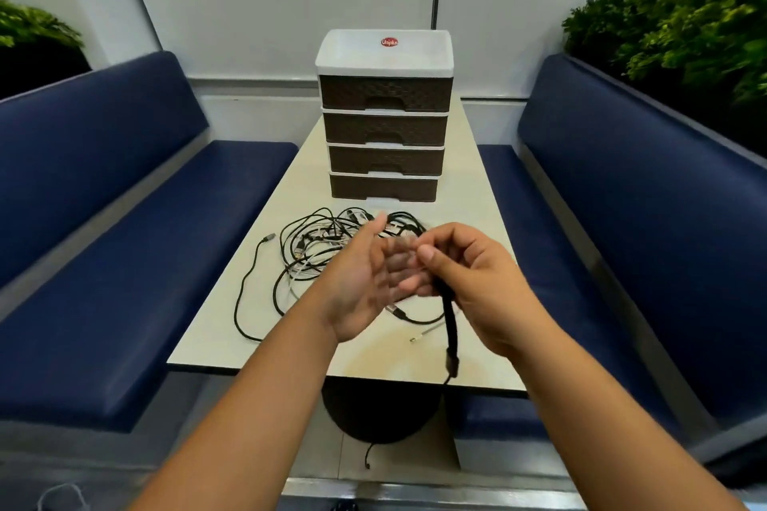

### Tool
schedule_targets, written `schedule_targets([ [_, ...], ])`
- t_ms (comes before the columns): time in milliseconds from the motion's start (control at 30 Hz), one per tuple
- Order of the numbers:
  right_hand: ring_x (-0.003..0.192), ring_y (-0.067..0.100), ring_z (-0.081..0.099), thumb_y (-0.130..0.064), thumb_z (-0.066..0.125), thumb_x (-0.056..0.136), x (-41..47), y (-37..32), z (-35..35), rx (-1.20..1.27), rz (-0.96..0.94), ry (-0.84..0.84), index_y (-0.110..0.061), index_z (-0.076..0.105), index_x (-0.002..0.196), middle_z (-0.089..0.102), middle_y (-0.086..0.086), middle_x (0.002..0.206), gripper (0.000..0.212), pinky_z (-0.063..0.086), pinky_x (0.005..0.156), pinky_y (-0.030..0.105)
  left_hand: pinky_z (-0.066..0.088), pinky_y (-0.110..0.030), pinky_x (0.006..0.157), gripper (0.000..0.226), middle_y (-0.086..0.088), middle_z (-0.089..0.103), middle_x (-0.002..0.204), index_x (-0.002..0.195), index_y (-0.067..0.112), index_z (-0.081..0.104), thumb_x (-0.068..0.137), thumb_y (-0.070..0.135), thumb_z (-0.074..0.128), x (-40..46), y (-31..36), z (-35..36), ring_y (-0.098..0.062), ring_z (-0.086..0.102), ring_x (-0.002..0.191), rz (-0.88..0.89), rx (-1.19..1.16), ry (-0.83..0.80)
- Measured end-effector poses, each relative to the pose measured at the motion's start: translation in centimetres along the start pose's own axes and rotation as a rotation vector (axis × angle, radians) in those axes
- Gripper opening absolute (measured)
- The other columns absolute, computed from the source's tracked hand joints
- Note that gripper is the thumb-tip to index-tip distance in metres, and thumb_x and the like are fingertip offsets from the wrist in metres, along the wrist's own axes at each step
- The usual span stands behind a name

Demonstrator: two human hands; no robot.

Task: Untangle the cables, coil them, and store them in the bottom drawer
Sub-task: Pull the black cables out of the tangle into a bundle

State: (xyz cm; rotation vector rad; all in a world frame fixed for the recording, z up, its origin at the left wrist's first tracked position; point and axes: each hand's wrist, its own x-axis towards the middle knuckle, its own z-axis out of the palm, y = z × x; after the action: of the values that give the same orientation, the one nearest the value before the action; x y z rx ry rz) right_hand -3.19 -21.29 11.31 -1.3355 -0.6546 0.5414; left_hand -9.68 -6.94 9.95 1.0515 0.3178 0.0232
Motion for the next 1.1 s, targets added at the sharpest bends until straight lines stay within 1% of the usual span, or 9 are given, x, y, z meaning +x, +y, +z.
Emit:
schedule_targets([
  [67,0.070,0.025,0.071,-0.002,0.055,0.095,0.2,1.0,0.6,-0.039,0.037,-0.074,0.003,0.060,0.099,0.068,0.014,0.098,0.008,0.056,0.067,0.030,0.046,-0.035,0.062,0.061,-0.008,0.064,0.084,0.113,0.004,0.060,0.097,0.057,0.035,0.6,1.3,0.3,-0.018,0.060,0.064,0.017,-0.076,-0.037],
  [200,0.087,0.027,0.072,-0.003,0.056,0.095,0.8,3.3,1.4,-0.047,0.120,-0.206,0.004,0.061,0.099,0.069,0.017,0.095,0.009,0.055,0.080,0.033,0.052,-0.024,0.056,0.027,0.003,0.044,0.061,0.096,0.010,0.056,0.103,0.030,0.040,2.3,3.5,-0.7,-0.008,0.049,0.053,0.135,-0.328,0.097],
  [333,0.105,0.019,0.067,-0.009,0.064,0.091,2.6,6.2,1.0,-0.047,0.233,-0.208,-0.005,0.067,0.093,0.073,0.004,0.110,0.006,0.051,0.093,0.031,0.022,-0.015,0.035,0.025,0.008,0.029,0.053,0.089,0.013,0.053,0.104,0.028,0.040,3.4,5.4,-3.5,-0.003,0.024,0.040,0.207,-0.329,0.156],
  [467,0.086,0.019,0.068,-0.024,0.067,0.090,5.6,11.1,-0.7,-0.471,0.359,0.012,-0.015,0.069,0.089,0.073,-0.001,0.094,0.010,0.055,0.085,0.041,0.018,-0.015,0.036,0.024,0.008,0.029,0.055,0.098,0.014,0.057,0.104,0.030,0.040,4.1,6.5,-5.5,-0.002,0.022,0.042,0.245,-0.274,0.146],
  [567,0.071,0.011,0.061,-0.026,0.063,0.092,7.3,14.4,-1.0,-0.879,0.339,0.030,-0.021,0.070,0.095,0.067,-0.007,0.097,0.009,0.051,0.063,0.024,0.017,-0.015,0.037,0.025,0.008,0.027,0.058,0.109,0.015,0.057,0.104,0.032,0.039,5.1,7.0,-6.7,-0.002,0.020,0.044,0.251,-0.224,0.127],
  [733,0.112,0.022,0.053,-0.030,0.062,0.092,9.4,18.2,-0.3,-1.174,0.134,-0.035,-0.022,0.065,0.124,0.058,0.001,0.119,0.032,0.041,0.091,0.028,0.020,-0.014,0.036,0.025,0.007,0.027,0.059,0.113,0.019,0.057,0.104,0.033,0.039,7.1,7.3,-8.2,-0.002,0.020,0.044,0.221,-0.184,0.125],
  [833,0.101,0.027,0.054,-0.035,0.066,0.084,9.9,19.0,-0.1,-1.372,0.043,-0.115,-0.023,0.070,0.111,0.062,0.001,0.104,0.029,0.045,0.081,0.036,0.019,-0.014,0.037,0.026,0.007,0.028,0.059,0.114,0.018,0.057,0.103,0.033,0.039,8.1,7.7,-9.3,-0.003,0.020,0.044,0.195,-0.193,0.133],
  [967,0.087,0.023,0.056,-0.030,0.068,0.074,10.8,19.3,-0.1,-1.454,-0.043,-0.114,-0.029,0.069,0.087,0.060,-0.008,0.085,0.013,0.040,0.068,0.034,0.016,-0.015,0.039,0.026,0.006,0.029,0.059,0.115,0.015,0.056,0.103,0.031,0.039,9.6,8.7,-10.8,-0.003,0.020,0.044,0.170,-0.189,0.119],
  [1100,0.100,0.023,0.055,-0.034,0.053,0.089,11.8,16.0,-0.3,-1.373,0.056,-0.201,-0.028,0.060,0.104,0.065,-0.005,0.099,0.017,0.036,0.079,0.035,0.017,-0.015,0.037,0.025,0.006,0.030,0.058,0.107,0.011,0.058,0.103,0.028,0.040,10.1,9.2,-11.6,-0.003,0.020,0.043,0.144,-0.162,0.109],
])
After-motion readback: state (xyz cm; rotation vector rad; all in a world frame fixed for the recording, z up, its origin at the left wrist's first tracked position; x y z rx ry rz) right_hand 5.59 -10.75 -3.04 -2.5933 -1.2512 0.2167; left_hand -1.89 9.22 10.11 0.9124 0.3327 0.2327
